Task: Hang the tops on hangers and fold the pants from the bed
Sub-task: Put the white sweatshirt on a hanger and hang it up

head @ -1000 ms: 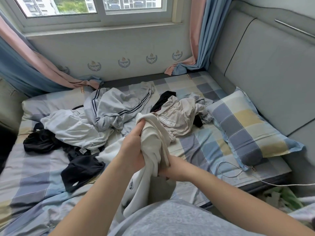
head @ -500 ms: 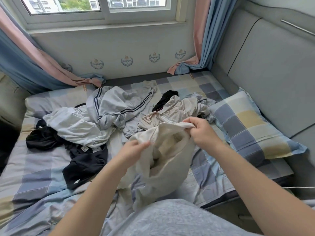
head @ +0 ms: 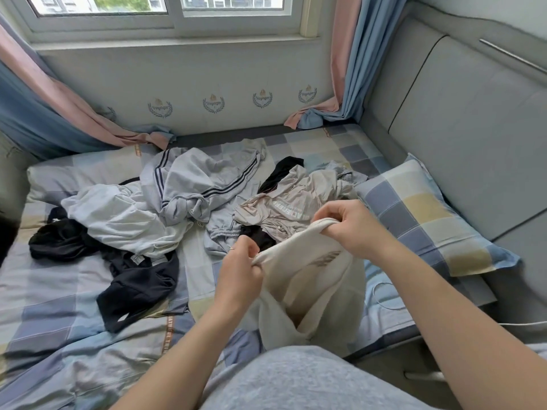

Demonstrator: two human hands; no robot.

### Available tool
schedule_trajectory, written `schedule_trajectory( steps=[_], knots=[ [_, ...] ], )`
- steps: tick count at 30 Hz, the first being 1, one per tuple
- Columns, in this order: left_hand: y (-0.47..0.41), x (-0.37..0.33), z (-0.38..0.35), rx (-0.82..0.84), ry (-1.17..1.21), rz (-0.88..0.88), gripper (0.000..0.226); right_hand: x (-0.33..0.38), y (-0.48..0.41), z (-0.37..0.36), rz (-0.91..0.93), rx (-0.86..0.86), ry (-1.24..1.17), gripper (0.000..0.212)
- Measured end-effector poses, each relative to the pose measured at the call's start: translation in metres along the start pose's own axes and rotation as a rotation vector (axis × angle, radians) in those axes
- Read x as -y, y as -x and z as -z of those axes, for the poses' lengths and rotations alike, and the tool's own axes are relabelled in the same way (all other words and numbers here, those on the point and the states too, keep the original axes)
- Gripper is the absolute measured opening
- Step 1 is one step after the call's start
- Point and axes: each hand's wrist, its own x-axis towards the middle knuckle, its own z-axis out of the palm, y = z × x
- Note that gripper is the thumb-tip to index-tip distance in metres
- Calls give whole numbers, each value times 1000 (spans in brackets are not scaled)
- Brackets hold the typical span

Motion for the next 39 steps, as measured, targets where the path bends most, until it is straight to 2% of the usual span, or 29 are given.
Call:
schedule_trajectory(
  steps=[3, 5, 9, 11, 13, 15, 17, 19, 22, 28, 34, 36, 39],
  knots=[
    [-7, 5, 10, 40, 71, 77, 27, -25, -3, 4, -52, 96, 114, 8],
    [-12, 2, 17, 55, 186, 114, 26, -44, -5, 0, -81, 132, 200, 14],
    [-15, -14, 27, 45, 418, 147, 19, -89, -9, -33, -154, 118, 584, 13],
    [-16, -20, 32, -2, 465, 148, 22, -113, -3, -53, -280, 103, 665, 15],
    [-19, -21, 37, -55, 475, 160, 20, -132, 5, -67, -413, 88, 575, 16],
    [-22, -16, 40, -91, 412, 162, 20, -141, 9, -71, -468, 59, 382, 22],
    [-24, -6, 41, -109, 282, 159, 21, -135, 13, -63, -459, 54, 126, 30],
    [-28, 5, 42, -95, 146, 164, 20, -118, 21, -47, -418, 65, -69, 25],
    [-37, 20, 41, 42, -62, 153, 12, -95, 42, -21, -359, 44, -250, 10],
    [-41, 29, -2, 306, -201, 13, 17, -84, 100, 8, -421, -108, -359, 15],
    [-12, -1, -59, 561, -68, -169, 33, -109, 178, 16, -594, -373, -467, 31],
    [5, -16, -74, 665, -31, -227, 35, -118, 211, 17, -659, -466, -463, 44],
    [39, -42, -92, 813, -11, -329, 38, -123, 267, 13, -731, -608, -492, 48]
  ],
)
